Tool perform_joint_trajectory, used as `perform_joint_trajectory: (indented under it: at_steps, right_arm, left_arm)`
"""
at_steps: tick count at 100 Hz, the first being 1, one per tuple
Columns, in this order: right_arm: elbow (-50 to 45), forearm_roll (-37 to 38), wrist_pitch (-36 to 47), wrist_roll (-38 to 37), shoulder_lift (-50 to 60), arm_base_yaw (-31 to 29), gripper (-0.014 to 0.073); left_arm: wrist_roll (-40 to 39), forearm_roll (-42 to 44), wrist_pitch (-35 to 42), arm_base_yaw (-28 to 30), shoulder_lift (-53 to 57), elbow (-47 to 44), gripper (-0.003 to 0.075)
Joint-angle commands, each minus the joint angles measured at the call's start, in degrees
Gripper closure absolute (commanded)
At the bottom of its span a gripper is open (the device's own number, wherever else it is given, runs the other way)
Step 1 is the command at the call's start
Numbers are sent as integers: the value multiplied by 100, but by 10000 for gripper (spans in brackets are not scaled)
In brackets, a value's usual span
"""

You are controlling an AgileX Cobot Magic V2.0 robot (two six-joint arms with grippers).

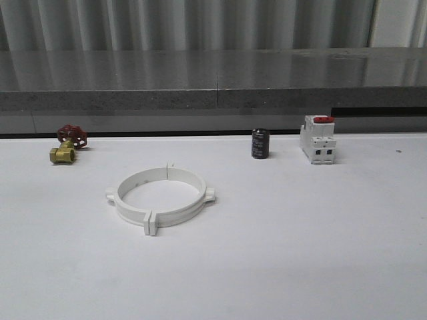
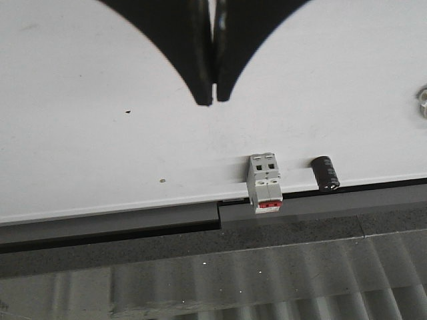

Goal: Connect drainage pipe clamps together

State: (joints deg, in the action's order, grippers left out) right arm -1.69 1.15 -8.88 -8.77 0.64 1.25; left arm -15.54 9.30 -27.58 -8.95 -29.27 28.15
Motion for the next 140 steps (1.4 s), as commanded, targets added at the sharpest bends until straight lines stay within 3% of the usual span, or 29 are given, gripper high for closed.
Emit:
perform_joint_trajectory:
  at_steps: [1, 10, 29, 39, 79, 104, 140]
  right_arm:
    - [119, -15, 486, 26, 87, -31, 661]
    - [119, -15, 486, 26, 87, -31, 661]
    - [119, -15, 486, 26, 87, -31, 661]
    - [119, -15, 486, 26, 87, -31, 661]
    - [119, -15, 486, 26, 87, -31, 661]
    - [119, -15, 486, 26, 87, -31, 661]
    - [119, -15, 486, 26, 87, -31, 661]
  left_arm:
    - [-40, 42, 604, -2, 9, 136, 741]
    - [-40, 2, 1081, 11, 9, 62, 741]
    - [497, -297, 2890, 11, 114, -593, 741]
    - [497, -312, 3339, 11, 382, -1018, 741]
    - [484, -668, 3123, 663, 2114, -2425, 741]
    - [393, -668, 2758, 696, 3114, -2938, 741]
    - [393, -668, 2633, 685, 3138, -3062, 741]
